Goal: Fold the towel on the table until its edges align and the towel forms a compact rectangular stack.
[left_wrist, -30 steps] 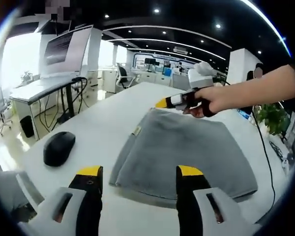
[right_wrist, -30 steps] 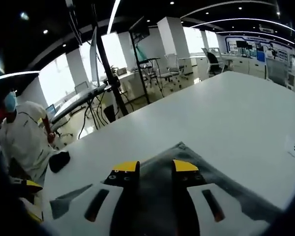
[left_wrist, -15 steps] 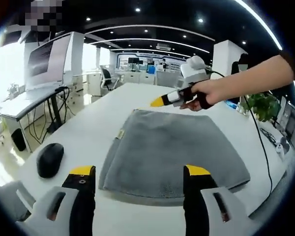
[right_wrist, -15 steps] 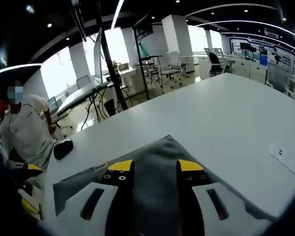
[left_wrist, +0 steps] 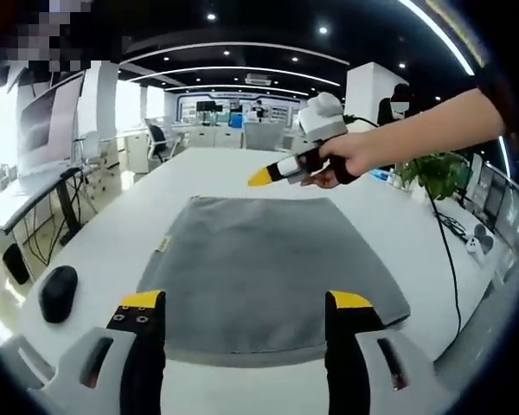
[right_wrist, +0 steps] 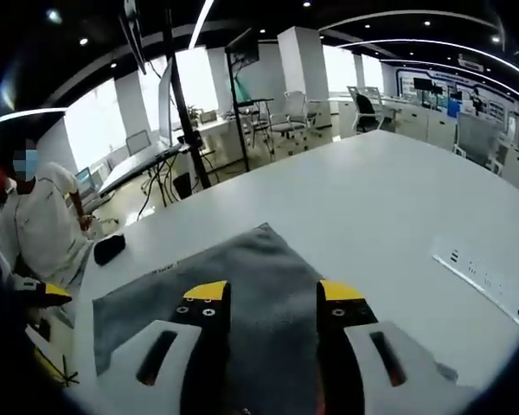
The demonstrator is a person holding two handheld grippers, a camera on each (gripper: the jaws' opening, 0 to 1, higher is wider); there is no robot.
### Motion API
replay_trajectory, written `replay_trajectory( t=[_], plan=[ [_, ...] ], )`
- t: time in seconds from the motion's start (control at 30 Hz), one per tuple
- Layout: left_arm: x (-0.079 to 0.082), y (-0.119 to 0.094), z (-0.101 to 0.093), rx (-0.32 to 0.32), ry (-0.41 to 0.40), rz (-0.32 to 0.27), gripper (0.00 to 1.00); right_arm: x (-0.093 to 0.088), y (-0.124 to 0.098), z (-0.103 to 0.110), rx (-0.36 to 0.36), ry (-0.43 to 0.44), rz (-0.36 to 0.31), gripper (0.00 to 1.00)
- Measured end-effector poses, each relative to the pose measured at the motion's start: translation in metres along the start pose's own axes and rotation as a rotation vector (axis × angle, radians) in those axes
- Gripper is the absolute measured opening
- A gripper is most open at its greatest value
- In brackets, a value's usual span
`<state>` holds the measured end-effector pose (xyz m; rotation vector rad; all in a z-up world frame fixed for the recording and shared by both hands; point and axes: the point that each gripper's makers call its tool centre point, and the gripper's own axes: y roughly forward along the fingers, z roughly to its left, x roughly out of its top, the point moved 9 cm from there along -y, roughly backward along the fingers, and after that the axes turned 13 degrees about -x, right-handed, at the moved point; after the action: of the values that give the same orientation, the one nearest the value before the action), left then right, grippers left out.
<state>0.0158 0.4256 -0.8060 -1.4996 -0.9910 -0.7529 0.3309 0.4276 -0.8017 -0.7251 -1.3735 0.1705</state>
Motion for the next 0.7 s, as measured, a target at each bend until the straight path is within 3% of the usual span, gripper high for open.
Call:
replay_trajectory(
  t=[0.7],
  plan=[
    [0.005, 0.028, -0.086, -0.178, 0.091, 0.073, 0.76, -0.028, -0.076, -0.058, -0.084, 0.039, 0.005, 0.39]
  ],
)
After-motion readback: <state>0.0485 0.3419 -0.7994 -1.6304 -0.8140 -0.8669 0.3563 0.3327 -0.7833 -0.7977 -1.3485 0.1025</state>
